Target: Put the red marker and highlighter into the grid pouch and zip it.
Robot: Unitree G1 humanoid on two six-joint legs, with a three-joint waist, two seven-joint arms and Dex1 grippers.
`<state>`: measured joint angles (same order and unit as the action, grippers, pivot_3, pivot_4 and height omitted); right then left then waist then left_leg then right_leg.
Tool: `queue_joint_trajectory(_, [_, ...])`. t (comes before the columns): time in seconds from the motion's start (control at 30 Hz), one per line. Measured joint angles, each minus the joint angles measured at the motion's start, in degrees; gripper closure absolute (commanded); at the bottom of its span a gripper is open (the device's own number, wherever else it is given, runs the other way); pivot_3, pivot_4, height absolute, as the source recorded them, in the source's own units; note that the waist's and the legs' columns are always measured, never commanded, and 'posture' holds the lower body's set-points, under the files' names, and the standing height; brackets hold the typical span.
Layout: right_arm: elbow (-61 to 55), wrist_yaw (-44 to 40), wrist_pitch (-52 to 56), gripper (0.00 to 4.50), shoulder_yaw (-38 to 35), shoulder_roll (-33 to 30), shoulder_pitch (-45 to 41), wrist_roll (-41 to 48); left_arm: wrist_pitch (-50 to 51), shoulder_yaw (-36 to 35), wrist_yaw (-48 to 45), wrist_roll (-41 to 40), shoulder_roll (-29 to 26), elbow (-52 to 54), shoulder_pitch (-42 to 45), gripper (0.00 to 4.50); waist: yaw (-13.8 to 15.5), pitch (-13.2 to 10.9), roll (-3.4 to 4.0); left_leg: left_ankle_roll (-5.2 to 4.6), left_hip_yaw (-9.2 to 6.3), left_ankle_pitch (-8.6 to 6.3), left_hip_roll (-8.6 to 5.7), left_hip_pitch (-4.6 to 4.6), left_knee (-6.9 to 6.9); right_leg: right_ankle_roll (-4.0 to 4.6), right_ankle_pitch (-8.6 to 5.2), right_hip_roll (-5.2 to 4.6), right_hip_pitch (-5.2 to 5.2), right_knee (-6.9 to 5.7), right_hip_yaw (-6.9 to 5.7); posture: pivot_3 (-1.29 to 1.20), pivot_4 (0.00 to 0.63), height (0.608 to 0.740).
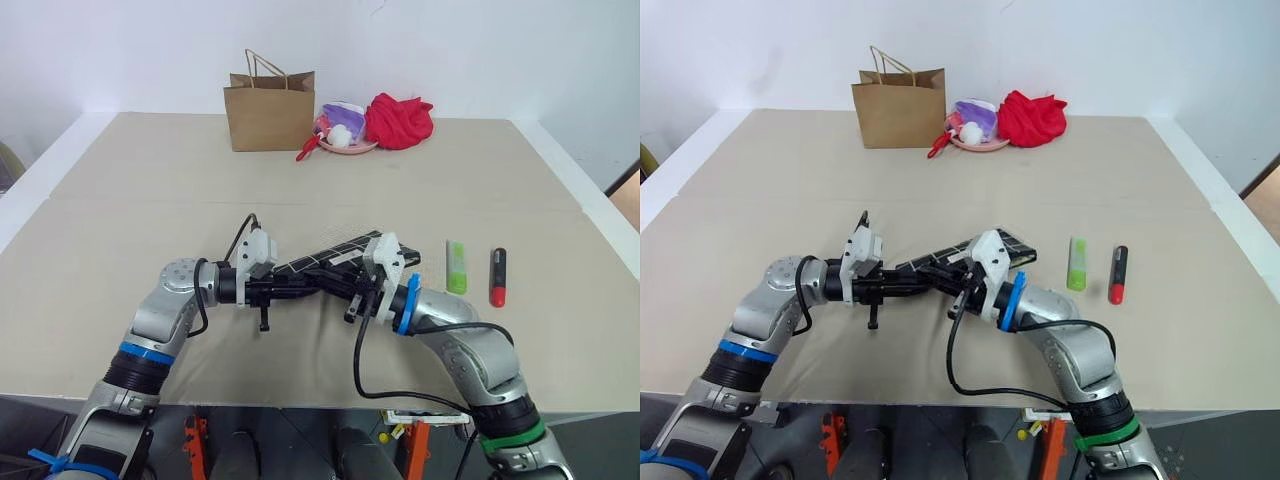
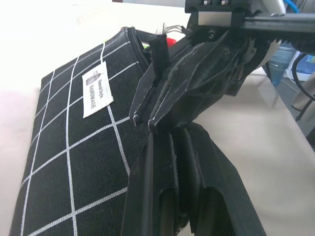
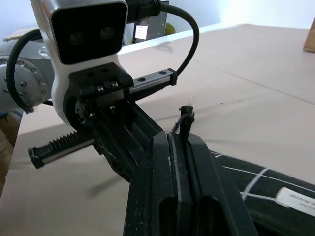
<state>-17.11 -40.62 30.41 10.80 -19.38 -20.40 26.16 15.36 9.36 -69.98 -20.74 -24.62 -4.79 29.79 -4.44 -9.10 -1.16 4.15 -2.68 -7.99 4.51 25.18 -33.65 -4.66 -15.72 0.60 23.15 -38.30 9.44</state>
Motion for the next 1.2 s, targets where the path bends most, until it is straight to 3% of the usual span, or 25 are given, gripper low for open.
queue_joint_trajectory(0.2, [-0.1, 0.0, 3.3, 4.29, -0.5, 0.2, -0.8, 0.7, 0.0, 0.1, -0.2, 0.6, 0.3, -0.1, 0.0, 4.50, 0.0, 0.0, 0.00, 0.00, -0.02, 0.00, 0.00, 0.00, 0.02, 0.00, 0.00, 0.00, 0.00, 0.00, -0.03, 0.00, 0.150, 0.740])
queue_joint_trajectory(0.33, [-1.4, -0.2, 6.8, 3.13, -2.5, -0.7, -0.3, 3.4, -0.2, 0.4, -0.6, 0.6, 0.7, -0.1, 0.0, 4.50, 0.0, 0.0, 0.00, 0.00, -0.02, 0.00, 0.00, 0.03, 0.02, -0.01, -0.01, -0.01, 0.00, 0.00, -0.03, 0.00, 0.150, 0.740])
queue_joint_trajectory(0.43, [-6.1, -3.1, 11.9, 1.59, -5.2, -4.4, 2.9, 10.7, -0.5, 0.4, -0.4, 0.4, 0.7, 0.5, 0.0, 4.50, 0.2, 0.0, -0.01, 0.00, -0.12, 0.00, 0.00, 0.04, 0.04, -0.01, -0.05, -0.01, -0.02, 0.00, -0.10, 0.00, 0.150, 0.740])
queue_joint_trajectory(0.5, [-7.3, -3.7, 13.6, 0.84, -7.0, -5.8, 4.0, 13.6, -0.5, 0.4, -0.3, 0.4, 0.7, 0.8, 0.0, 4.50, 0.1, 0.0, -0.01, 0.00, -0.12, 0.00, 0.00, 0.05, 0.05, -0.01, -0.06, -0.01, -0.02, 0.00, -0.10, 0.00, 0.150, 0.740])
queue_joint_trajectory(0.57, [-9.2, -2.8, 18.8, 0.10, -14.6, -8.7, 6.0, 23.7, -0.5, 0.3, -0.4, 0.2, 0.4, 1.5, 0.0, 4.50, 0.2, 0.0, -0.02, 0.00, -0.13, 0.00, -0.01, 0.05, 0.04, -0.01, -0.06, -0.01, -0.03, 0.00, -0.10, 0.00, 0.150, 0.740])
queue_joint_trajectory(0.7, [-8.2, 3.8, 24.3, 0.04, -30.1, -14.7, 6.1, 39.1, -0.5, -0.1, -0.9, -0.5, -0.6, 1.5, 0.0, 4.50, 0.2, 0.0, -0.05, -0.01, -0.13, 0.00, -0.01, 0.03, 0.02, 0.09, -0.05, -0.01, -0.05, 0.01, -0.10, 0.00, 0.150, 0.740])
queue_joint_trajectory(0.8, [-5.0, 8.8, 23.3, 0.04, -37.1, -16.8, 6.2, 40.3, -0.5, -0.4, -2.0, -0.8, -1.2, 1.5, 0.0, 4.50, 0.0, 0.0, -0.05, -0.01, -0.13, 0.00, 0.00, -0.04, 0.02, 0.19, -0.10, -0.01, -0.07, 0.01, -0.10, 0.00, 0.150, 0.740])
queue_joint_trajectory(0.93, [1.2, 18.3, 11.8, 0.04, -35.3, -15.7, 9.6, 21.8, -0.5, -0.3, -3.1, -1.3, -1.4, 1.5, 0.1, 4.50, 0.0, 0.0, -0.05, -0.01, -0.11, 0.00, -0.01, -0.03, 0.02, 0.14, -0.08, -0.01, -0.06, 0.02, -0.11, 0.00, 0.150, 0.740])
queue_joint_trajectory(1.03, [4.3, 24.1, 4.0, 0.04, -31.1, -10.3, 12.4, 10.3, -0.5, -0.3, -3.1, -1.7, -1.6, 1.5, 0.2, 4.50, -0.2, 0.0, 0.02, -0.01, -0.09, 0.00, -0.01, -0.01, 0.08, 0.03, -0.03, -0.01, 0.01, 0.00, -0.10, 0.00, 0.150, 0.740])
queue_joint_trajectory(1.2, [5.1, 28.4, -3.1, 0.04, -27.1, -6.4, 13.1, 0.5, -0.5, -0.3, -3.0, -1.8, -1.6, 1.5, 0.4, 4.50, -0.1, -0.1, 0.13, -0.01, -0.09, 0.00, -0.01, -0.01, 0.12, 0.04, -0.05, -0.01, 0.01, 0.01, -0.10, 0.00, 0.150, 0.740])
